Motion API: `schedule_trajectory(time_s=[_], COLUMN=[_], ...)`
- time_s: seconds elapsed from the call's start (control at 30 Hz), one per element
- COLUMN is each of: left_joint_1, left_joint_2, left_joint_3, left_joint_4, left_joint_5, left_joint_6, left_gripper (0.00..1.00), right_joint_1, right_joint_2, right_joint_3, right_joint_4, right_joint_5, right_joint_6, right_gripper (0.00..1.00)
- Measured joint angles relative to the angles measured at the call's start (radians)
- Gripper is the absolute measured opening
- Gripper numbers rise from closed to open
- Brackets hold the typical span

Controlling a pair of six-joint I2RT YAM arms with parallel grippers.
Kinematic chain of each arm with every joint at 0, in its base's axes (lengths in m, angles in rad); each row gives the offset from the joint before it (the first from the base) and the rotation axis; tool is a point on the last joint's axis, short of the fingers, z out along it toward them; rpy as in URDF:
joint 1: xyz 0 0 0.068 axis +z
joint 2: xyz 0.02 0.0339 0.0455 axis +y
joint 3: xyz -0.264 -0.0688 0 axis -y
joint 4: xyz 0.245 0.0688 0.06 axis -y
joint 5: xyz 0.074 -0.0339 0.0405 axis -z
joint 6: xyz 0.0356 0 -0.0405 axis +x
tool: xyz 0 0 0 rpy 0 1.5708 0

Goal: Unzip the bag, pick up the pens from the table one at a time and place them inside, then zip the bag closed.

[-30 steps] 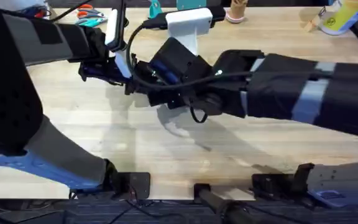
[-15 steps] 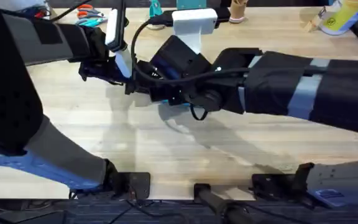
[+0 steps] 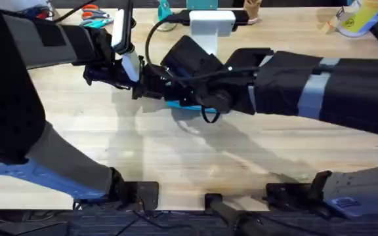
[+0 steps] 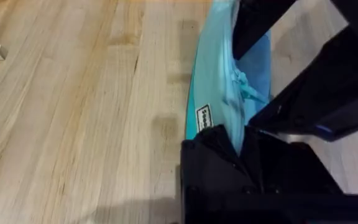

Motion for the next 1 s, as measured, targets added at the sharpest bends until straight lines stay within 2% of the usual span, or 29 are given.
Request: schedule_trajectory(time_s=[0.43,0.63,0.77,0.83,0.9,1.0], left_joint_1=[0.000,0.000,0.000,0.000,0.000,0.000], left_joint_2=[0.000,0.000,0.000,0.000,0.000,0.000], left_joint_3=[0.000,0.000,0.000,0.000,0.000,0.000], left_joint_4=[-0.001,-0.001,-0.001,-0.001,-0.001,-0.001], left_joint_5=[0.000,0.000,0.000,0.000,0.000,0.000], left_joint_6=[0.000,0.000,0.000,0.000,0.000,0.000], left_gripper=[0.041,0.041,0.041,0.041,0.041,0.041], right_joint_1=[-0.006,-0.008,-0.009,-0.011,-0.016,-0.019], right_joint_2=[0.000,0.000,0.000,0.000,0.000,0.000], right_joint_3=[0.000,0.000,0.000,0.000,0.000,0.000], right_joint_4=[0.006,-0.010,-0.016,-0.023,-0.028,-0.025], right_joint_5=[0.040,0.059,0.066,0.073,0.084,0.086], right_joint_6=[0.083,0.087,0.090,0.089,0.089,0.092], right_gripper=[0.865,0.718,0.659,0.548,0.367,0.159])
